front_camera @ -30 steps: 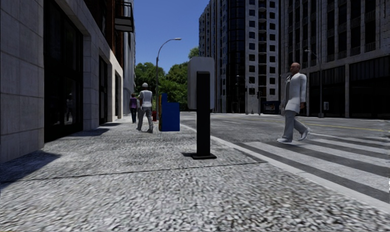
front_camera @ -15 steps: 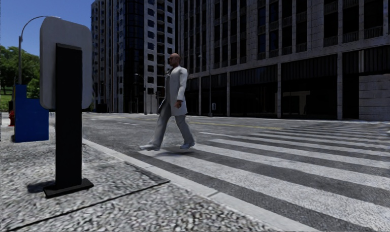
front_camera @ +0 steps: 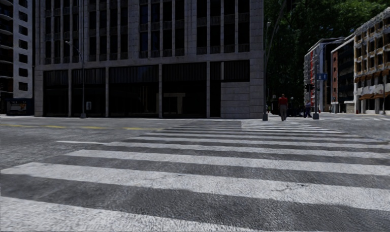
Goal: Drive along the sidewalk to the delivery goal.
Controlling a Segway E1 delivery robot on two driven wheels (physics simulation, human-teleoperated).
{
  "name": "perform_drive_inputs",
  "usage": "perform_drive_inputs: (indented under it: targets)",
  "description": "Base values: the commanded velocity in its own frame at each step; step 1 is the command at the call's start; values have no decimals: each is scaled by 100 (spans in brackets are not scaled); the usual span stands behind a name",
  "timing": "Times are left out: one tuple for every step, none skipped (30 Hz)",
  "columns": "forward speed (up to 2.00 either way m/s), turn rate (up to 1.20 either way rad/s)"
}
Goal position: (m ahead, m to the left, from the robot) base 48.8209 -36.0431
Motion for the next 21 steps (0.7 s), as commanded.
perform_drive_inputs:
  targets:
    - [200, -1]
    - [200, 0]
    - [200, 0]
    - [200, 0]
    - [200, 0]
    - [200, 0]
    - [200, 0]
    - [200, 0]
    - [200, 0]
    - [200, 0]
    - [200, 0]
    - [200, 0]
    - [200, 0]
    - [200, 0]
    - [200, 0]
    - [200, 0]
    - [200, 0]
    - [200, 0]
    - [200, 0]
    - [200, 0]
    - [200, 0]
